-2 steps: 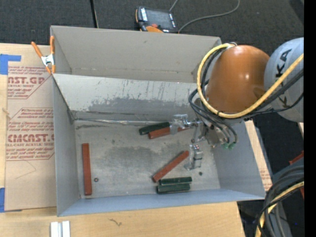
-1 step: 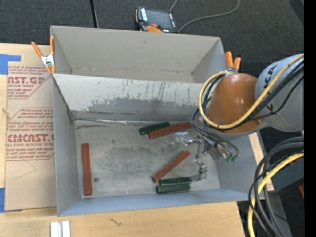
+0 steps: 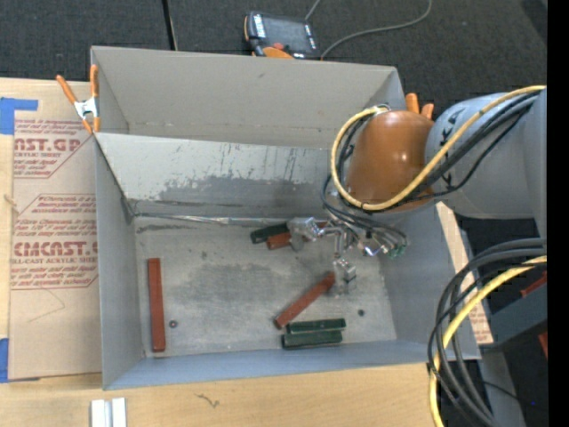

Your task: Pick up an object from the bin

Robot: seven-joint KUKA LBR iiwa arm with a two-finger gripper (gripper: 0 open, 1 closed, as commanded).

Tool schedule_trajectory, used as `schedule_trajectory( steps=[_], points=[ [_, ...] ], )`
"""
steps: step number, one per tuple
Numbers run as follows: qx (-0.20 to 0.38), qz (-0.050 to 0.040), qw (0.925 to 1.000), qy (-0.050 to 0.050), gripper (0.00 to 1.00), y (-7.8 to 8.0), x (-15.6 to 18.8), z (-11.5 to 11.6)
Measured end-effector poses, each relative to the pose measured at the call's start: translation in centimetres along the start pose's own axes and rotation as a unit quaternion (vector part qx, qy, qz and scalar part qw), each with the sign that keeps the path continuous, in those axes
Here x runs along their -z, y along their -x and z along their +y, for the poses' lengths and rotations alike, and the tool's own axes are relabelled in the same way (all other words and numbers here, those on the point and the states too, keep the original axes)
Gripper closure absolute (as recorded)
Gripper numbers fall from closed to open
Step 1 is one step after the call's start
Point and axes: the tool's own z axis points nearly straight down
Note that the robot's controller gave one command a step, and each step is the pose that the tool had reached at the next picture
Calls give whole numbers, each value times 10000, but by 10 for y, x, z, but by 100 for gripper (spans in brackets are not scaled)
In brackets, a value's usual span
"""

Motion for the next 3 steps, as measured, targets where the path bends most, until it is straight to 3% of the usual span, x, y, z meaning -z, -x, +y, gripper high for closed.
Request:
schedule_trajectory(
  steps=[1, 2, 3],
  points=[
    [-5, 2, 10000, 7, 100, 0, 0, 0],
    [-7, -4, 10000, -8, 100, -50, 119, 41],
    [205, -30, 9998, -16, 100, -29, 249, 82]
  ],
)
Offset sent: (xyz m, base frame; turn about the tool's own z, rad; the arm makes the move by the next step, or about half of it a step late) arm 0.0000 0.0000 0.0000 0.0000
